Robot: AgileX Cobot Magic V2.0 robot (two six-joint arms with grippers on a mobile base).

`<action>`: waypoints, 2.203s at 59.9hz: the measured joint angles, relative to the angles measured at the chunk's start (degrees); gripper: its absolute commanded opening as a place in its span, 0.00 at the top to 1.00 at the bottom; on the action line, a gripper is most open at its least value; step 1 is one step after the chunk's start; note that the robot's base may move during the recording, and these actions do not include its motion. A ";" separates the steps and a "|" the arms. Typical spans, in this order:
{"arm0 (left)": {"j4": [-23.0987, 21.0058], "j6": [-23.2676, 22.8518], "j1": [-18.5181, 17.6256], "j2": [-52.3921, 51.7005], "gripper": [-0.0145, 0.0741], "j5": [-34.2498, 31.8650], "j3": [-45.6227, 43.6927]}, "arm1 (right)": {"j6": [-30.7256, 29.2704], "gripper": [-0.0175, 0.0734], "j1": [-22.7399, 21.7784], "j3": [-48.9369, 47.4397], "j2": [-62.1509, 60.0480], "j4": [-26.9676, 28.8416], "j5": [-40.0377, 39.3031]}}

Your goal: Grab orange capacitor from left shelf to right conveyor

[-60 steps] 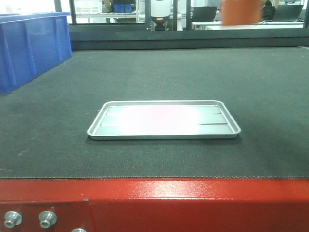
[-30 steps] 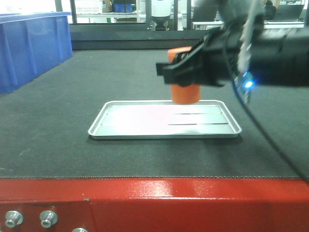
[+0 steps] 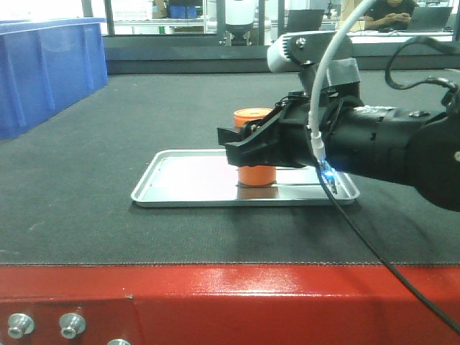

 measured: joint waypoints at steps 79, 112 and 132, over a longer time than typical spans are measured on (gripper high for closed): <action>0.00 0.00 0.00 0.00 0.98 0.00 0.00 | 6.77 0.76 0.00 0.11 -47.76 0.00 51.53; 0.00 0.00 0.00 0.00 0.98 0.00 0.00 | 7.03 0.75 0.00 0.18 -60.04 0.00 65.88; 0.00 0.00 0.00 0.00 0.98 0.00 0.00 | 7.03 0.75 0.23 2.06 -60.04 0.00 63.81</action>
